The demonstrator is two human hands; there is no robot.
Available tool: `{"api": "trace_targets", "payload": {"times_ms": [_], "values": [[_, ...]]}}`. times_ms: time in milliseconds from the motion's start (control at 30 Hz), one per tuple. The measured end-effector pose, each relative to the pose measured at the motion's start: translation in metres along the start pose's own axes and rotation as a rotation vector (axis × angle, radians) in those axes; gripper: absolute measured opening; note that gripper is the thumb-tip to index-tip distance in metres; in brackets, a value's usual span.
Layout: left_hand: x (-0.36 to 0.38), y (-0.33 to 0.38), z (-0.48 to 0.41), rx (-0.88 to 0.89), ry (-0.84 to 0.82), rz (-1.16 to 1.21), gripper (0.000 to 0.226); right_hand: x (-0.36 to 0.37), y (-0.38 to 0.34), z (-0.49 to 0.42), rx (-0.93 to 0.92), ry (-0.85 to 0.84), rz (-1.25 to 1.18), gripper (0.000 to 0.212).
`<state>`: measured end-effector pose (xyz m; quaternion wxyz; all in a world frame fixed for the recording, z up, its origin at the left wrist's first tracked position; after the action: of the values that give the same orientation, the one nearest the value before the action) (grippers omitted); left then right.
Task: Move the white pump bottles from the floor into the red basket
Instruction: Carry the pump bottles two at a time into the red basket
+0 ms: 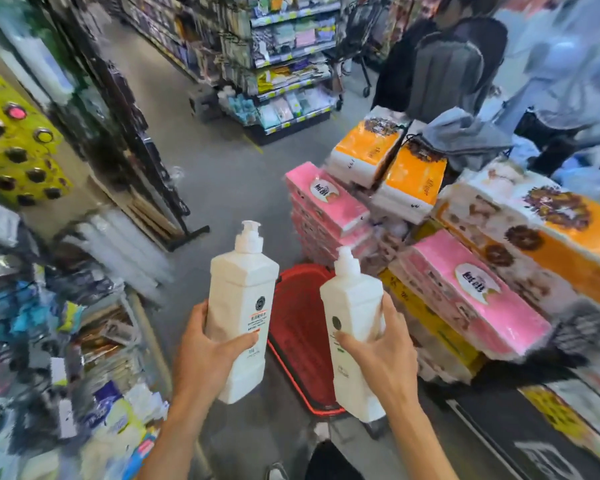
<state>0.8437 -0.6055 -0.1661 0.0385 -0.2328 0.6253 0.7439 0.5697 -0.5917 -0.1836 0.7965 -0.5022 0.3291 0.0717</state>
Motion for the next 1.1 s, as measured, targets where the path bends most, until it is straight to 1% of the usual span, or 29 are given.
{"api": "trace_targets", "payload": {"times_ms": [67, 167, 233, 367, 467, 533, 600, 667, 767, 867, 967, 1100], "values": [[0.021, 0.002, -0.021, -0.003, -0.065, -0.007, 0.071, 0.0, 0.01, -0.016, 0.063, 0.043, -0.028, 0.101], [0.052, 0.003, -0.05, 0.002, -0.147, -0.053, 0.066, -0.001, 0.021, -0.044, 0.149, 0.057, -0.052, 0.101], [0.07, 0.007, -0.067, 0.004, -0.182, -0.098, 0.067, -0.001, 0.026, -0.059, 0.18, 0.076, -0.075, 0.099], [0.102, 0.004, -0.098, 0.004, -0.279, -0.151, 0.068, 0.002, 0.032, -0.092, 0.209, 0.051, -0.099, 0.093], [0.12, 0.002, -0.122, -0.007, -0.327, -0.177, 0.076, -0.001, 0.031, -0.105, 0.249, 0.08, -0.113, 0.091], [0.134, -0.002, -0.137, -0.011, -0.383, -0.193, 0.079, 0.0, 0.036, -0.113, 0.294, 0.096, -0.135, 0.086], [0.145, -0.011, -0.151, 0.016, -0.439, -0.233, 0.077, 0.009, 0.044, -0.122, 0.349, 0.111, -0.156, 0.083], [0.157, -0.021, -0.166, 0.038, -0.503, -0.269, 0.075, 0.02, 0.052, -0.128, 0.407, 0.156, -0.185, 0.082], [0.178, -0.04, -0.192, 0.06, -0.6, -0.306, 0.079, 0.039, 0.066, -0.133, 0.519, 0.24, -0.251, 0.081], [0.199, -0.063, -0.213, 0.078, -0.688, -0.353, 0.08, 0.065, 0.083, -0.136, 0.613, 0.277, -0.318, 0.081], [0.231, -0.097, -0.233, 0.085, -0.747, -0.428, 0.079, 0.098, 0.112, -0.146, 0.705, 0.293, -0.327, 0.087], [0.279, -0.157, -0.253, 0.097, -0.812, -0.592, 0.084, 0.142, 0.162, -0.17, 0.783, 0.261, -0.306, 0.085]]}}
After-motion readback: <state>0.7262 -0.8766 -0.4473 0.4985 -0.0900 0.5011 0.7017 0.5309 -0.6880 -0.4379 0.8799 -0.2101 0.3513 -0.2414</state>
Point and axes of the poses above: each hand's wrist, its own z-axis away from the middle knuckle, its own x-axis out of the palm, y = z × x, the point moved 3 cm from there along -z, towards the middle knuckle, and after that the axes turned 8 degrees about x, right-handed, at the moved point
